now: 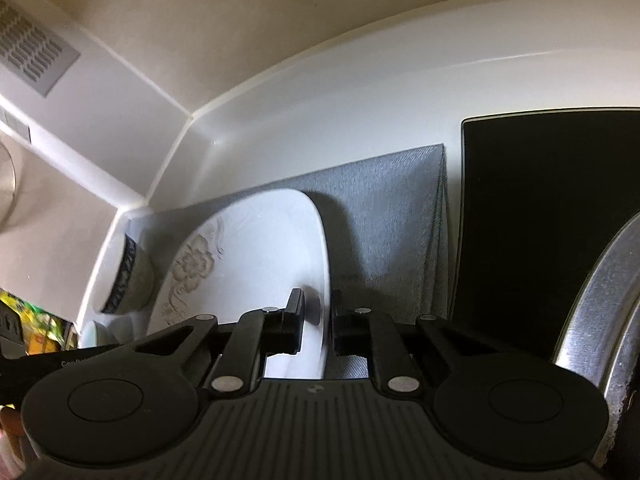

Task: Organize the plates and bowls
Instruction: 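Close the left gripper on the flower-print plate rim beside the right gripper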

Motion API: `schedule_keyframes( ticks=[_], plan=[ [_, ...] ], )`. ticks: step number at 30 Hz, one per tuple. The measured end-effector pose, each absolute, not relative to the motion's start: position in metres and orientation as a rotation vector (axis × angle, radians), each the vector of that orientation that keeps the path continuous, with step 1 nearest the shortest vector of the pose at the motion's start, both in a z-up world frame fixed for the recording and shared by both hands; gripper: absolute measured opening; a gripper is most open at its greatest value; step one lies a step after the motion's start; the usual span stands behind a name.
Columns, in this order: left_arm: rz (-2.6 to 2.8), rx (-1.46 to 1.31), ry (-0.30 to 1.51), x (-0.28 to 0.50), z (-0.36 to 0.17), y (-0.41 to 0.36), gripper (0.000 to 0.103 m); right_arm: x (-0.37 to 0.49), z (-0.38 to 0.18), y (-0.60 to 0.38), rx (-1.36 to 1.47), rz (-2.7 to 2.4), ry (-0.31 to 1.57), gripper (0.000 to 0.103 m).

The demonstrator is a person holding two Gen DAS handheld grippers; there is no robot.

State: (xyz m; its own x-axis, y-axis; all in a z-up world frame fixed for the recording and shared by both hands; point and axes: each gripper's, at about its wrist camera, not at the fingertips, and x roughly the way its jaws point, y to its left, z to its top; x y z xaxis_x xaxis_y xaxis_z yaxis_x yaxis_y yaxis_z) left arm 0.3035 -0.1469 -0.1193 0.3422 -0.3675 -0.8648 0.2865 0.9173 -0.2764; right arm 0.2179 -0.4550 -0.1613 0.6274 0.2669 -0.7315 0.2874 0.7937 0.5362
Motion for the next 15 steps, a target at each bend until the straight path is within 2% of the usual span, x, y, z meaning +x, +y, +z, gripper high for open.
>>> schedule_keyframes(
  ticks=[10, 13, 15],
  plan=[
    [-0.444, -0.067, 1.098, 0.299, -0.114, -0.151, 0.032, 0.214, -0.172, -0.462, 0.714, -0.010, 0.892, 0.015],
    [-0.458, -0.071, 1.087, 0.291, -0.116, -0.145, 0.041, 0.211, -0.174, -0.466, 0.725, 0.002, 0.885, 0.014],
    [-0.469, -0.063, 1.075, 0.288, -0.116, -0.147, 0.053, 0.209, -0.175, -0.467, 0.721, 0.013, 0.876, 0.014]
  ],
)
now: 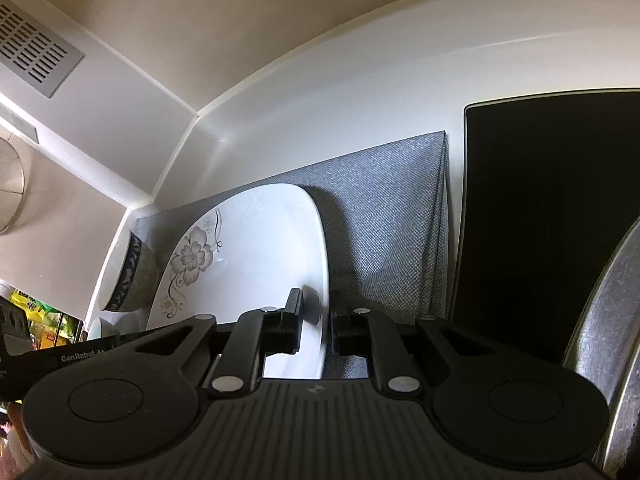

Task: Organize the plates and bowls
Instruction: 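Close the left gripper on the flower-print plate rim beside the right gripper, then lift the flower-print white plate with both grippers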

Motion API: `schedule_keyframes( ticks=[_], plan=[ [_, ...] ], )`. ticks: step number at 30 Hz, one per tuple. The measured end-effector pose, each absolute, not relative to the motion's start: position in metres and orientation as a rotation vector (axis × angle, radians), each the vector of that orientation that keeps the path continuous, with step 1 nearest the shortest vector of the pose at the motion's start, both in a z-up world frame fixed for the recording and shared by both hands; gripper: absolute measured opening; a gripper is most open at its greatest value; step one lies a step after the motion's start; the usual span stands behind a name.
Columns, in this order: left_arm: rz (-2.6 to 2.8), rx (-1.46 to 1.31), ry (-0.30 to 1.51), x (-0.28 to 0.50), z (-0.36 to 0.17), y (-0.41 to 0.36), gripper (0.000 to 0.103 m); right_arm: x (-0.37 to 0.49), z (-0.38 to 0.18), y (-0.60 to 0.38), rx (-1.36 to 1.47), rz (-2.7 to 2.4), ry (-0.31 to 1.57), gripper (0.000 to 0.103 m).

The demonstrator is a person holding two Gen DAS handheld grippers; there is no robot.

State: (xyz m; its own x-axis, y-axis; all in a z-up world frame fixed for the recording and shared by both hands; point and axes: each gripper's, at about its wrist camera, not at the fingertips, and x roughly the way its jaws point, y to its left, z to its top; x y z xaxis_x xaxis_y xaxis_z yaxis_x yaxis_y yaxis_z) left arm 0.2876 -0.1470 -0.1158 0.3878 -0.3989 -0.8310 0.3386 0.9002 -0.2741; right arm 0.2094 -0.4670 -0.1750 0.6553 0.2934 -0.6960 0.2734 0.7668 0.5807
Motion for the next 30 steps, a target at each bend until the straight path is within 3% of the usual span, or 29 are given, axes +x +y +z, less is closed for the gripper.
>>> schedule_keyframes(
  ticks=[3, 6, 30],
  plan=[
    [-0.499, -0.047, 1.058, 0.283, -0.117, -0.155, 0.072, 0.208, -0.177, -0.468, 0.727, 0.025, 0.861, 0.014],
    [-0.499, -0.023, 1.040, 0.277, -0.116, -0.163, 0.078, 0.206, -0.177, -0.468, 0.721, 0.025, 0.851, 0.014],
    [-0.497, -0.028, 1.058, 0.280, -0.117, -0.165, 0.078, 0.201, -0.178, -0.474, 0.779, 0.008, 0.845, 0.018]
  ],
)
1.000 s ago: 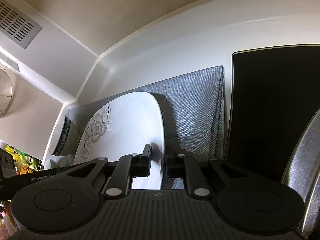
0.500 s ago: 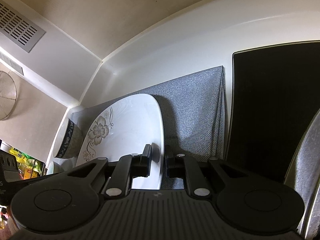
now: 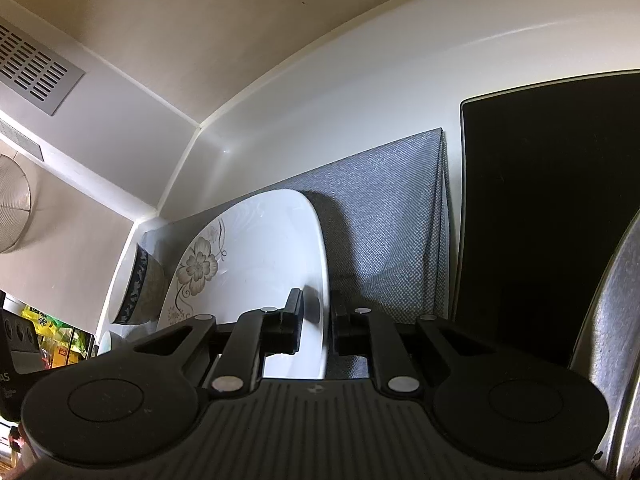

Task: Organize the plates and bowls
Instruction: 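Lift the flower-print white plate with both grippers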

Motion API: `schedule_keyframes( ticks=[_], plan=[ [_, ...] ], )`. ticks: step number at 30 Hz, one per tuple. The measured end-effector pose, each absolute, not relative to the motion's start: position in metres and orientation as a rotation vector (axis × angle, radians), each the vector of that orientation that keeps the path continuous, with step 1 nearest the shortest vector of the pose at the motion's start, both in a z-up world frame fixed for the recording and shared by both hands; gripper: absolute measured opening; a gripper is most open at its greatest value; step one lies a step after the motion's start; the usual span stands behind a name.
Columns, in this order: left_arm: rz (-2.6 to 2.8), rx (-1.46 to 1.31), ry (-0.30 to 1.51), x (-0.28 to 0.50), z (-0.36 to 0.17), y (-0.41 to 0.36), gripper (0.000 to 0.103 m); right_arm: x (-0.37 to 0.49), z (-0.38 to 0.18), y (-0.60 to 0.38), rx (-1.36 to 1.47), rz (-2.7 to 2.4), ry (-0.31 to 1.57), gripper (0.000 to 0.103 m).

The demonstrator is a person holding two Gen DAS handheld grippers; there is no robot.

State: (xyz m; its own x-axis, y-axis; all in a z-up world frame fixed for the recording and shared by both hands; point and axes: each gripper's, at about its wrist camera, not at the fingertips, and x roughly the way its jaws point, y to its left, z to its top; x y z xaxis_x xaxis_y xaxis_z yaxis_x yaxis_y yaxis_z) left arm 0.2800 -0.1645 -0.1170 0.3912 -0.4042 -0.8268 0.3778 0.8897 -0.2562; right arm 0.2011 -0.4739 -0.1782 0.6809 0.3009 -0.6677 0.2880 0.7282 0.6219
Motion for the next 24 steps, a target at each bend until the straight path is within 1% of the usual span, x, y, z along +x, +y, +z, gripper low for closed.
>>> schedule_keyframes(
  ticks=[1, 4, 9, 14, 18, 21, 22, 24],
  plan=[
    [-0.497, -0.030, 1.059, 0.280, -0.117, -0.164, 0.078, 0.202, -0.178, -0.473, 0.779, 0.009, 0.844, 0.019],
    [-0.497, -0.031, 1.060, 0.280, -0.117, -0.164, 0.078, 0.203, -0.176, -0.471, 0.773, 0.014, 0.844, 0.026],
    [-0.501, -0.025, 1.059, 0.280, -0.117, -0.164, 0.078, 0.207, -0.172, -0.466, 0.756, 0.029, 0.845, 0.041],
    [-0.499, -0.026, 1.063, 0.280, -0.116, -0.165, 0.078, 0.211, -0.169, -0.458, 0.743, 0.035, 0.846, 0.050],
    [-0.505, -0.040, 1.078, 0.284, -0.116, -0.162, 0.078, 0.214, -0.166, -0.454, 0.723, 0.024, 0.860, 0.051],
    [-0.513, -0.065, 1.093, 0.287, -0.116, -0.157, 0.078, 0.223, -0.159, -0.445, 0.670, -0.004, 0.906, 0.051],
    [-0.513, -0.072, 1.097, 0.288, -0.116, -0.156, 0.078, 0.227, -0.157, -0.441, 0.645, -0.015, 0.923, 0.050],
    [-0.510, -0.076, 1.099, 0.289, -0.115, -0.153, 0.075, 0.232, -0.153, -0.434, 0.585, -0.039, 0.954, 0.043]
  ],
)
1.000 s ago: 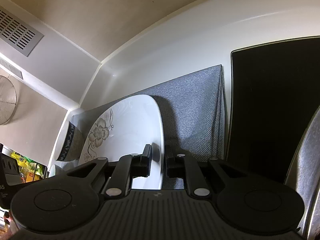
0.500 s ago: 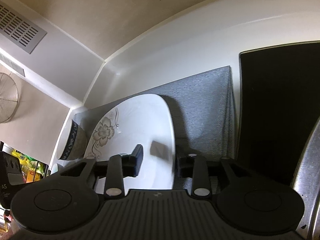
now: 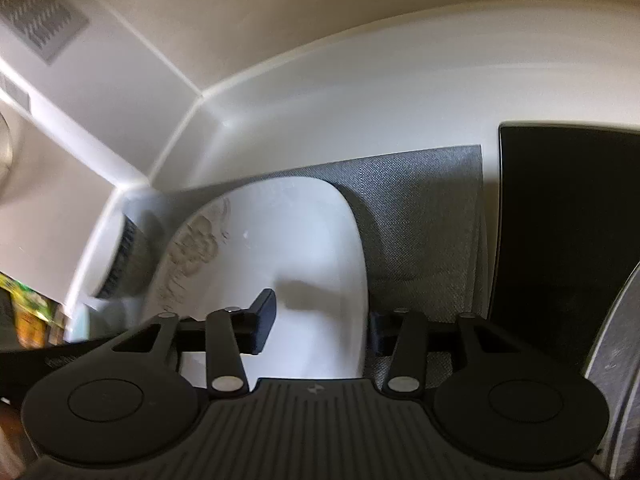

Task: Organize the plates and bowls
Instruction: 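Lift the flower-print white plate with both grippers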

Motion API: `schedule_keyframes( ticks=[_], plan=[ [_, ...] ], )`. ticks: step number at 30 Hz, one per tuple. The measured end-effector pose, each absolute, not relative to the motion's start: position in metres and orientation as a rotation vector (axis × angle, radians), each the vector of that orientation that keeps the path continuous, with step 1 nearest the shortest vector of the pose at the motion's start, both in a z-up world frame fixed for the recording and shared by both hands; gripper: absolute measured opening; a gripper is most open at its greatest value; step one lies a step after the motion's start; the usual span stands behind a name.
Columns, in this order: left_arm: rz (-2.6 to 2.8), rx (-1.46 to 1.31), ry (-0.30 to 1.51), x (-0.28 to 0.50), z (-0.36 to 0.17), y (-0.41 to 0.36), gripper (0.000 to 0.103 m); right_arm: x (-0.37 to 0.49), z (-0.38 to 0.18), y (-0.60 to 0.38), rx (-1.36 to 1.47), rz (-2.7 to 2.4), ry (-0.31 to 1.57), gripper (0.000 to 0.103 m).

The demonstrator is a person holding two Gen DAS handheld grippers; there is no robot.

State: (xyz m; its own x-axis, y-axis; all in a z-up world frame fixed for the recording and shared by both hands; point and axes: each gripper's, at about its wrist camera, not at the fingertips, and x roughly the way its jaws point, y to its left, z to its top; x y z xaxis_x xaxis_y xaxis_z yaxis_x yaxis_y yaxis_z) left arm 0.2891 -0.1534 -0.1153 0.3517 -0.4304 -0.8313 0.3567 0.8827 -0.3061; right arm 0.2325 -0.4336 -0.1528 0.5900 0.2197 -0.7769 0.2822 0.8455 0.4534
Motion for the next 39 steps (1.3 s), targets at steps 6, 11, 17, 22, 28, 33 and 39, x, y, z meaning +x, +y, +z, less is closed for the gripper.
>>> schedule_keyframes(
  ticks=[6, 11, 17, 22, 28, 33, 39],
  plan=[
    [-0.484, -0.079, 1.102, 0.292, -0.114, -0.144, 0.053, 0.235, -0.151, -0.425, 0.481, -0.087, 0.984, 0.028],
    [-0.465, -0.083, 1.107, 0.294, -0.114, -0.139, 0.036, 0.236, -0.150, -0.424, 0.478, -0.092, 0.993, 0.028],
    [-0.453, -0.074, 1.106, 0.296, -0.112, -0.141, 0.032, 0.236, -0.148, -0.421, 0.468, -0.094, 1.005, 0.028],
    [-0.454, -0.073, 1.111, 0.298, -0.113, -0.142, 0.032, 0.239, -0.147, -0.418, 0.468, -0.095, 1.007, 0.027],
    [-0.453, -0.077, 1.111, 0.300, -0.111, -0.143, 0.032, 0.239, -0.144, -0.417, 0.465, -0.098, 1.003, 0.026],
    [-0.453, -0.071, 1.107, 0.300, -0.107, -0.142, 0.032, 0.239, -0.139, -0.416, 0.456, -0.094, 0.999, 0.026],
    [-0.455, -0.067, 1.103, 0.299, -0.105, -0.142, 0.032, 0.236, -0.138, -0.416, 0.462, -0.094, 0.997, 0.026]
  ],
)
